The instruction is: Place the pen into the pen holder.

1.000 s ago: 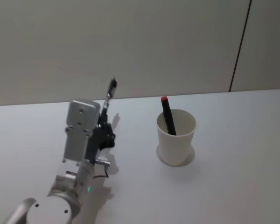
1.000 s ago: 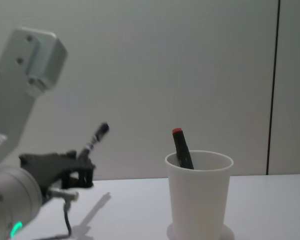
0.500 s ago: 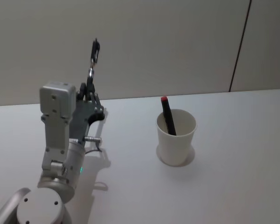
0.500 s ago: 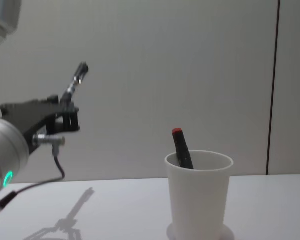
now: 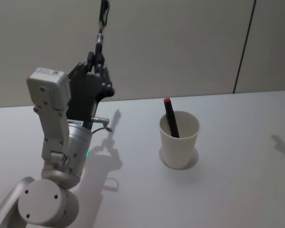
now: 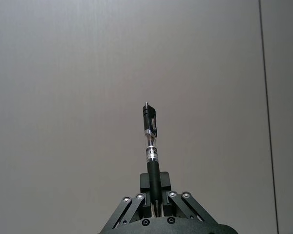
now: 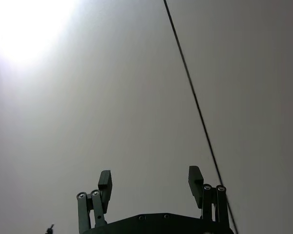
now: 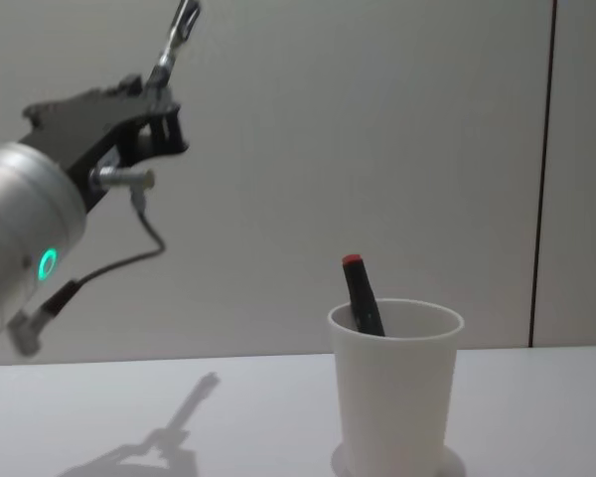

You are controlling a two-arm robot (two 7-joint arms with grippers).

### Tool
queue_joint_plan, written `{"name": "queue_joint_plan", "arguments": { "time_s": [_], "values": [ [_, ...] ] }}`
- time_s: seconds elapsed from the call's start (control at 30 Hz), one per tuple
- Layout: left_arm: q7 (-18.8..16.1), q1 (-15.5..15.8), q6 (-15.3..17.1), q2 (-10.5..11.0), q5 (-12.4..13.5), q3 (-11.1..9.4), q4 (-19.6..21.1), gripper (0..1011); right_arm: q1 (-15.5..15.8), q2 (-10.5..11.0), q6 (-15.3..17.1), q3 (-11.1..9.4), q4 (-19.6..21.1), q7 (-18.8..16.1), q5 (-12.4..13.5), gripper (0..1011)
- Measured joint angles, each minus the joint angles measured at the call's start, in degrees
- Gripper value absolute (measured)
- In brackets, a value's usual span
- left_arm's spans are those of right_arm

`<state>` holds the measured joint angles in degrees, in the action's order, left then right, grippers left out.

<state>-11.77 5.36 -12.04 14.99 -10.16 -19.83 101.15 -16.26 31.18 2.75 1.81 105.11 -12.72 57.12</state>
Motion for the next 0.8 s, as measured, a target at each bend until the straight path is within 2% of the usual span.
{"name": "queue_joint_plan", "arguments": {
  "time_s": [0.07,0.37,0.47,0.57,0.63,0.77,0.8],
  "values": [
    [1.7,0.6,-1.7,-0.4,-0.2,0.0,-0.4,114,-0.5,-0.4,0.9,0.3,0.3,0.2,1.0,1001],
    [8.7,3.1,-7.0,-2.3,-1.3,-0.1,-2.1,116,-4.2,-3.7,7.1,2.3,2.3,2.6,8.5,1001],
    [10.7,3.8,-8.2,-2.8,-1.4,-0.3,-2.6,115,-5.1,-4.6,8.5,2.8,2.7,3.3,10.4,1001],
    [12.2,4.3,-9.2,-3.3,-1.6,-0.4,-3.0,115,-6.7,-6.2,10.6,3.6,3.3,4.7,13.4,1001],
    [12.8,4.5,-9.6,-3.4,-1.7,-0.4,-3.1,116,-7.0,-6.5,10.9,3.8,3.5,4.9,14.0,1001],
    [14.2,5.1,-10.5,-3.9,-1.8,-0.5,-3.5,115,-8.7,-8.2,13.1,4.9,3.9,6.4,17.9,1001],
    [14.6,5.2,-10.8,-4.0,-1.9,-0.5,-3.5,116,-8.7,-8.2,13.1,4.9,3.9,6.4,17.9,1001]
  ]
}}
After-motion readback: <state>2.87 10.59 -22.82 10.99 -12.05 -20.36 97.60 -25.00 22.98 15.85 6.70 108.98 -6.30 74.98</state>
